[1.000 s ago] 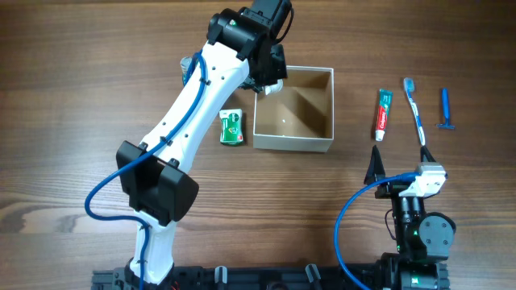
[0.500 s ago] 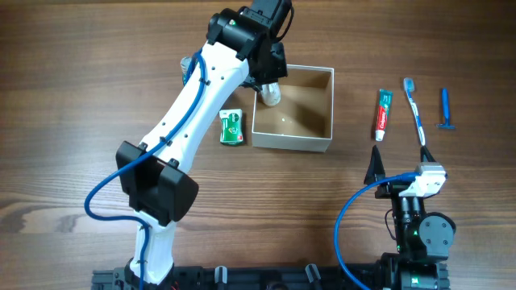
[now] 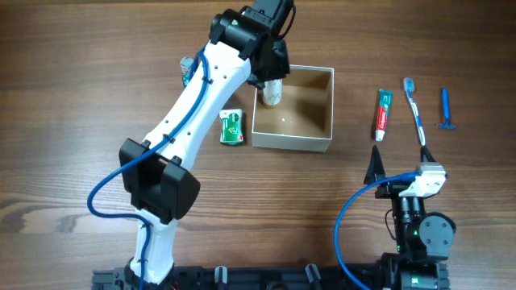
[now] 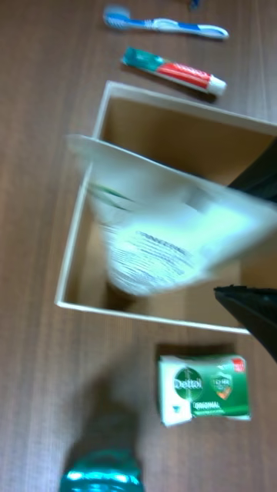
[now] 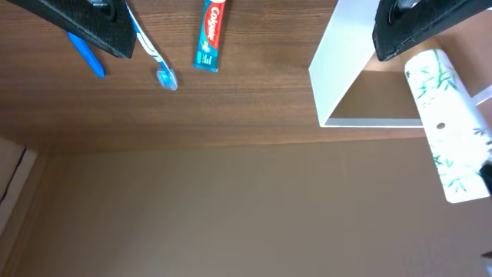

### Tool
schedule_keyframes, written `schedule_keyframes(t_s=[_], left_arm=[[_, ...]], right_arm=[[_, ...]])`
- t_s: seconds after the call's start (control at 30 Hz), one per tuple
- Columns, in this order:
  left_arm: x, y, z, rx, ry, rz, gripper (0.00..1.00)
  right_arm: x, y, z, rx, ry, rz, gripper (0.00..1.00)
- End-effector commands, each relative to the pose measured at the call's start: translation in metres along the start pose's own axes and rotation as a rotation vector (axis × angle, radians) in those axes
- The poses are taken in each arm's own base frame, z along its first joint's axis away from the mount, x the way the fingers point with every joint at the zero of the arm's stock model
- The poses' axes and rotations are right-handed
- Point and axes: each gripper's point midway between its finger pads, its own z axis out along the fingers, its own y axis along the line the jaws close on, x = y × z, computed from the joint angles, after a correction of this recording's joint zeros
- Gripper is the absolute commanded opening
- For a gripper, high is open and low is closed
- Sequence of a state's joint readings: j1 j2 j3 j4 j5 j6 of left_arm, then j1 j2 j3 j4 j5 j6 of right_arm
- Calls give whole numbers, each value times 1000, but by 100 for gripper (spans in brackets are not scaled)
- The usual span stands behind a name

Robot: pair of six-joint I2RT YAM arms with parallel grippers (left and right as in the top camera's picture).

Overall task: Pack container
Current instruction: 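Lower the tube into the box and open the left gripper, then move the left gripper back over the blue Listerine bottle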

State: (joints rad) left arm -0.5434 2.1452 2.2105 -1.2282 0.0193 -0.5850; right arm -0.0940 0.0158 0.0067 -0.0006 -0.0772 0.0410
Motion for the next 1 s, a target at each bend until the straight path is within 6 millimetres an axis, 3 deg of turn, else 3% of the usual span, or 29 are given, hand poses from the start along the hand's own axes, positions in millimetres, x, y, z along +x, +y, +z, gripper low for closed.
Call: schedule_keyframes(t_s=[0.0, 0.2, 0.4, 0.57, 0.7, 0.83, 0.97], left_arm=[[-16, -9, 2, 26, -62, 4, 35], [-37, -21, -5, 85, -144, 2, 39], [-62, -10, -33, 105, -236, -34, 47], [-97, 31, -87, 68, -388, -112, 51], [-113, 66, -123, 29, -460, -98, 58], [-109, 107, -125, -48, -411, -134, 52], [-82, 150, -109, -158, -257, -189, 51]], right_arm=[[0, -1, 0, 11, -4, 13, 100], [0, -1, 0, 11, -4, 13, 100], [0, -1, 0, 11, -4, 14, 100], [0, -1, 0, 11, -4, 13, 100], [0, -1, 0, 11, -4, 13, 100], [0, -1, 0, 11, -4, 13, 100], [0, -1, 0, 11, -4, 13, 100]])
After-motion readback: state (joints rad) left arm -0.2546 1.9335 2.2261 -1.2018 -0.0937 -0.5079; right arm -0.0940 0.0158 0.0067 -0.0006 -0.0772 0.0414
